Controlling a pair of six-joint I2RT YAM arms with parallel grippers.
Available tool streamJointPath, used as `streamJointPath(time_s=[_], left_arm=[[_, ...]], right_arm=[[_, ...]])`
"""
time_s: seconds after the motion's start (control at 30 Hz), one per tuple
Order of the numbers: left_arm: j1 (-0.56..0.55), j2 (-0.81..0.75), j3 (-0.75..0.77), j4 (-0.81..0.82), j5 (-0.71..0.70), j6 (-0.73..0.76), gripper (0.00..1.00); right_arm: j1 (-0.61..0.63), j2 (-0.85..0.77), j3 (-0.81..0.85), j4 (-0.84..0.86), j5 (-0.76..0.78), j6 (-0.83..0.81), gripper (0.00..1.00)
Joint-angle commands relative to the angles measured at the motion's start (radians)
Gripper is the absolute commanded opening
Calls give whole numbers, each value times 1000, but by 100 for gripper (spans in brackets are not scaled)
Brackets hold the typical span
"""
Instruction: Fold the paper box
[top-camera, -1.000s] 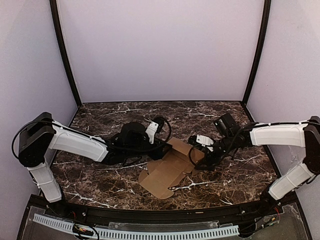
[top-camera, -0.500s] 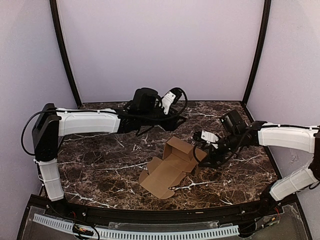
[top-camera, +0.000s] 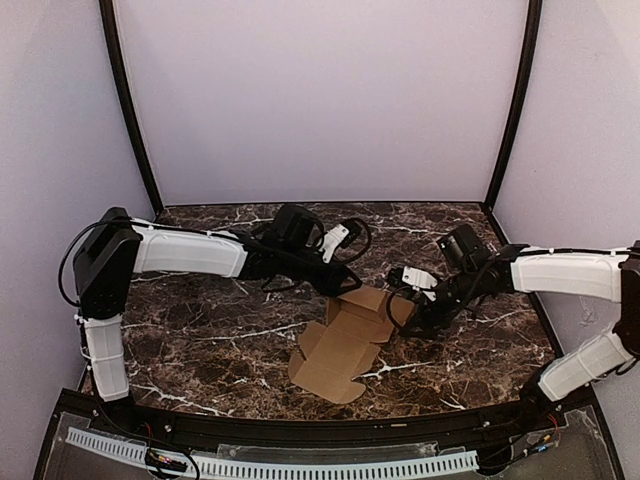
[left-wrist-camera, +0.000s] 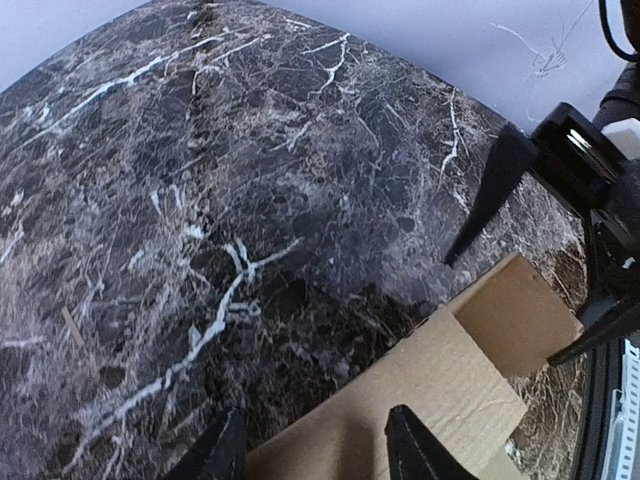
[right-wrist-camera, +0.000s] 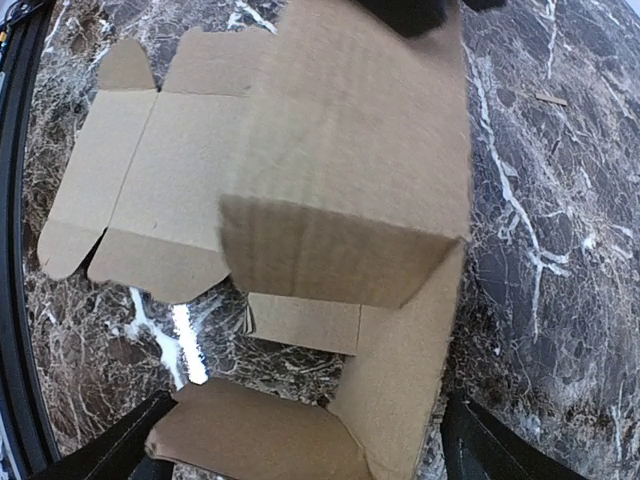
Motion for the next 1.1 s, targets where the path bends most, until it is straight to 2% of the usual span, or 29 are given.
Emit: streamJointPath(time_s=[0.0, 0.27, 0.47, 0.6, 0.8, 0.97, 1.07], left_arm=[[-4, -109, -154, 25, 13, -82, 48], [-4, -330, -457, 176, -100, -209, 46], [-4, -405, -558, 217, -138, -257, 46], [-3, -438, -529, 142, -208, -212, 47], [-4, -516, -436, 27, -322, -148, 55], [-4, -411, -297, -42, -299, -141, 57], [-4, -322, -219, -47, -205, -177, 54]], right_arm=[[-6, 95, 83, 34, 39, 24, 88], [-6, 228, 245, 91, 75, 15, 87], [-7, 322, 352, 93, 50, 41, 89], [-30, 268, 362, 41, 44, 46, 91], [-65, 106, 300, -9, 54, 102, 94], [-66, 42, 227, -19, -138, 184, 89], [-64, 64, 174, 17, -263, 225, 83]])
